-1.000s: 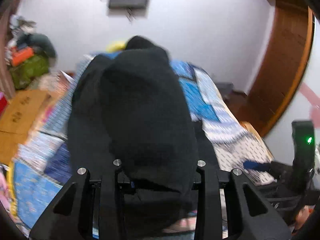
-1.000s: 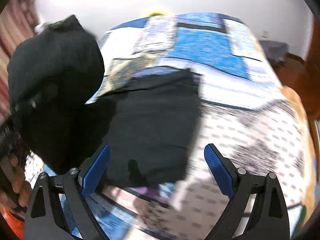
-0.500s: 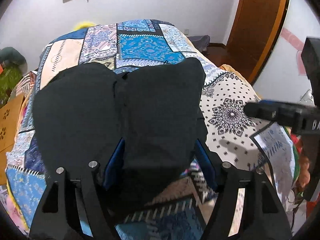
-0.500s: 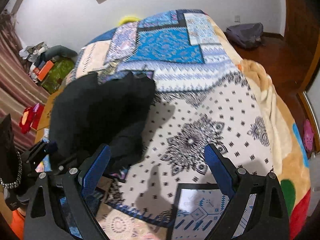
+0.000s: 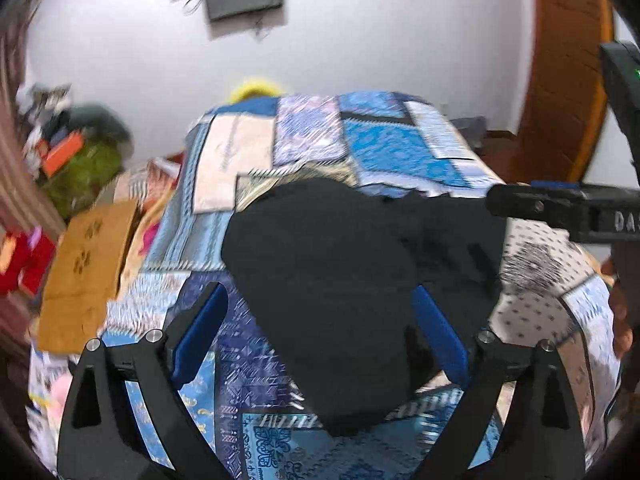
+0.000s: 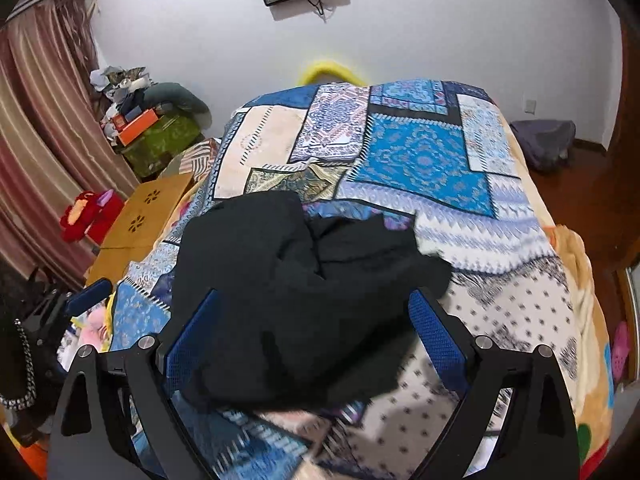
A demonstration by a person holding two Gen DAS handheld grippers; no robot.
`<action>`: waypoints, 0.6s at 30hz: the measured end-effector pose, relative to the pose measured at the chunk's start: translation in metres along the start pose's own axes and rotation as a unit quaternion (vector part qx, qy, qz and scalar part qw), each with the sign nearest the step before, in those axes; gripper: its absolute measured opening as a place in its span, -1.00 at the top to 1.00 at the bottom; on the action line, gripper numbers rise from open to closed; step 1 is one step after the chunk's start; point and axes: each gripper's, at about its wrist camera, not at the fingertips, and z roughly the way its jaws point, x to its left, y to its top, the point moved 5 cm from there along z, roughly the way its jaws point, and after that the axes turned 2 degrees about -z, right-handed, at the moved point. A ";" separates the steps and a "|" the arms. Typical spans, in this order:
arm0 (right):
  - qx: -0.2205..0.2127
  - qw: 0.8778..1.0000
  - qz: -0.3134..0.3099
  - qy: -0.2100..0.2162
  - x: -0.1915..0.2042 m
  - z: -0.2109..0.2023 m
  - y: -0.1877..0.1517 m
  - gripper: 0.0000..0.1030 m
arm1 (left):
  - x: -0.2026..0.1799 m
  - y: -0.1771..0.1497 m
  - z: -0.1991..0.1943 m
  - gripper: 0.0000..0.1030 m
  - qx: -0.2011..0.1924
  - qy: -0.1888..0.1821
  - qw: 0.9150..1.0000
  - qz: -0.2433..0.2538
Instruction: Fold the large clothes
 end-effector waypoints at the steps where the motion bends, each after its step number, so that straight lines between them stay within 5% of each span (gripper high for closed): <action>1: 0.008 1.000 -0.006 -0.007 0.003 0.010 0.001 -0.83 | 0.007 -0.003 0.009 -0.82 0.012 0.000 1.000 -0.021; 7: 0.061 0.997 0.008 -0.037 -0.021 0.045 -0.022 -0.83 | 0.005 -0.035 0.048 -0.83 0.062 -0.026 0.996 -0.052; 13: 0.122 0.988 0.096 0.020 -0.073 0.060 -0.067 -0.85 | 0.001 -0.056 0.063 -0.99 0.075 -0.064 0.990 -0.100; 18: 0.143 0.981 0.117 0.053 -0.078 0.057 -0.075 -0.85 | 0.002 -0.054 0.064 -0.98 0.092 -0.075 0.988 -0.099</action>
